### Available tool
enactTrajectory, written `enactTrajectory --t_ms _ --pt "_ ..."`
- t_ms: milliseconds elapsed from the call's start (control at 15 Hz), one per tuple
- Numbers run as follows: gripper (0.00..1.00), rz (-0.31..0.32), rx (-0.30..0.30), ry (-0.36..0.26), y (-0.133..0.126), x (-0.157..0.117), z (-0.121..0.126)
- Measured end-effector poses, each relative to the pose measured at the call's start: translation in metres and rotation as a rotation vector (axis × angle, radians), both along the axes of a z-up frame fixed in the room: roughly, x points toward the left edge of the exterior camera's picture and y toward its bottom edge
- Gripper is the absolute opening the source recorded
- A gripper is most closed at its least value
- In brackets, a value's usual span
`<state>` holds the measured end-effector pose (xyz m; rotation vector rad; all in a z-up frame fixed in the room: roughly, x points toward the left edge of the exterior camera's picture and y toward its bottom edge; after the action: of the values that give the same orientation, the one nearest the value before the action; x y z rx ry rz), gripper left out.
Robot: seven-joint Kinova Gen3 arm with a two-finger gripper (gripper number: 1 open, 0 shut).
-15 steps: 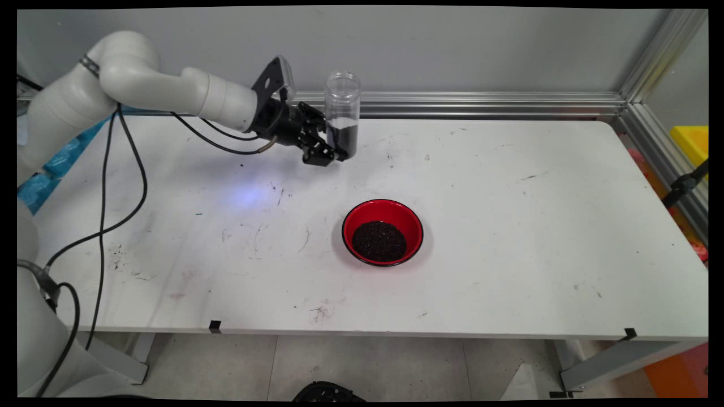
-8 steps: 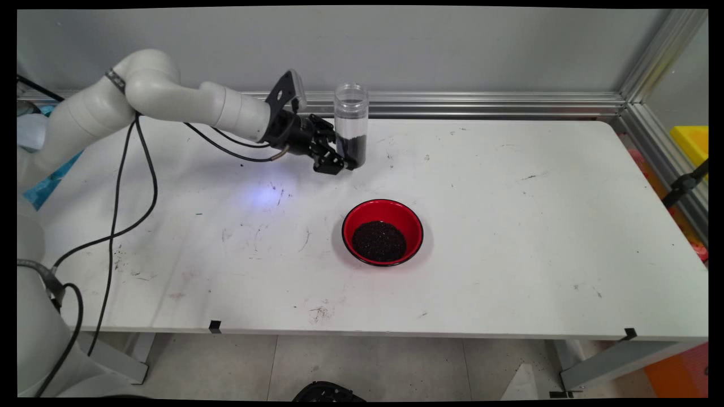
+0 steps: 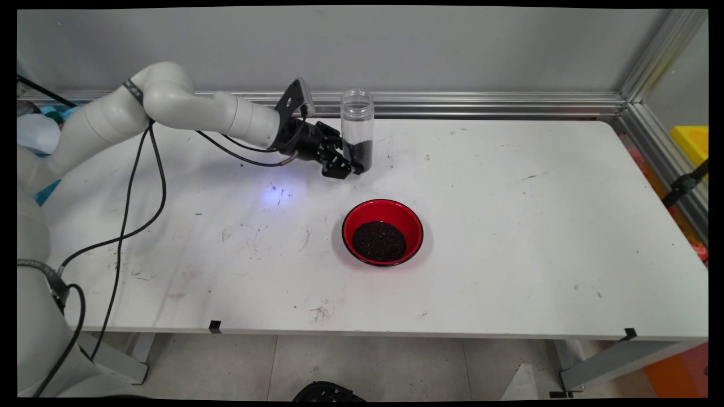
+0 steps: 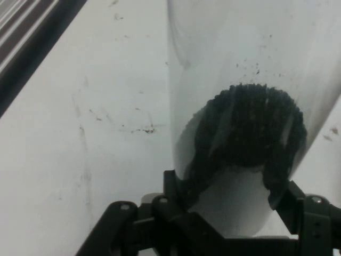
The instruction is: Place the picked object on the table
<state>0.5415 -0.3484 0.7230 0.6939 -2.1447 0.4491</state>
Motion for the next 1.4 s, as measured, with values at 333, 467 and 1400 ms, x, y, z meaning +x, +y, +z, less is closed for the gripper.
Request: enactTrajectory --t_ms 333,467,1400 --pt "0.00 0.012 0.021 0.024 -0.003 -0.004 -0.010" --pt "0.00 0.017 0.028 0.031 -0.004 -0.005 -0.014" --pt "0.00 -0.013 0.044 0.026 -0.009 -0.010 -0.030"
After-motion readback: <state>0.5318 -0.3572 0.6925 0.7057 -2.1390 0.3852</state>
